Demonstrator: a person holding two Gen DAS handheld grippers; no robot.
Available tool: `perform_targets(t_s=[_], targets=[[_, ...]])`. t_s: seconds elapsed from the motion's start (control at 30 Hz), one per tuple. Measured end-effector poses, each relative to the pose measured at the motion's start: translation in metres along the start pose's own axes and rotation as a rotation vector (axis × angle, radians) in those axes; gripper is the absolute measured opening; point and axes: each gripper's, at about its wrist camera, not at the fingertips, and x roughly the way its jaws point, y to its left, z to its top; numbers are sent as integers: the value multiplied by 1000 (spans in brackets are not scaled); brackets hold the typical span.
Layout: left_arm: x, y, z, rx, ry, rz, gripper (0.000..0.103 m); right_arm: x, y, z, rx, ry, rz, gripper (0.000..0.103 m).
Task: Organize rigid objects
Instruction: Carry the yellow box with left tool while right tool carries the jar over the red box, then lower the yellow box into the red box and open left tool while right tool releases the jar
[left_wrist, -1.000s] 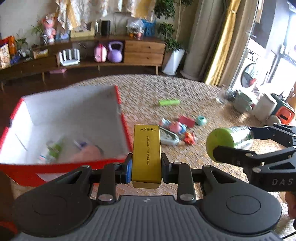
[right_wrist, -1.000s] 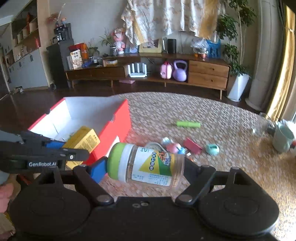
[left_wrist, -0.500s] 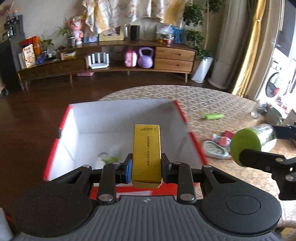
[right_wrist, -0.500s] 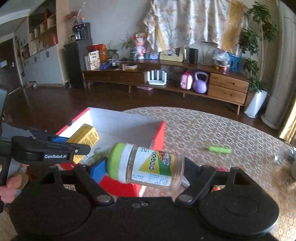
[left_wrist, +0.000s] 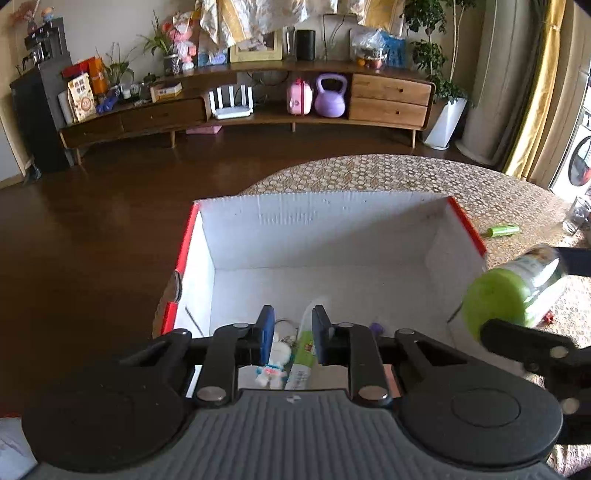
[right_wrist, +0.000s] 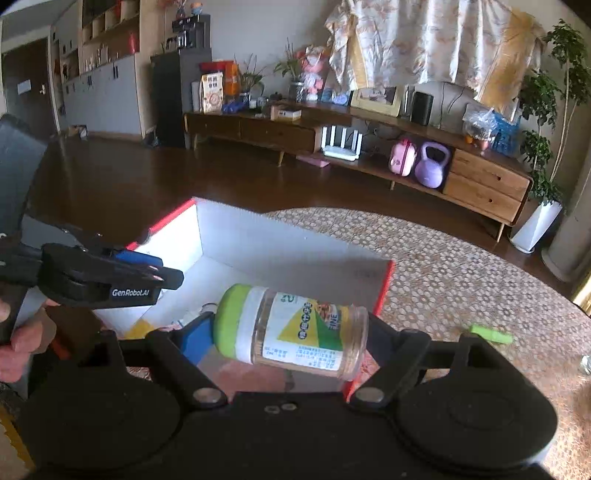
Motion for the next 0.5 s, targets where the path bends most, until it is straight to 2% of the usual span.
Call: perform_targets(t_s=[0.2,0.5], targets=[[22,7,1,-10,27,9,22,47,9,1,-35,73,18,83],[44,8,-12,-9,75,3,22,82,35,-6,-120,189,20,83]])
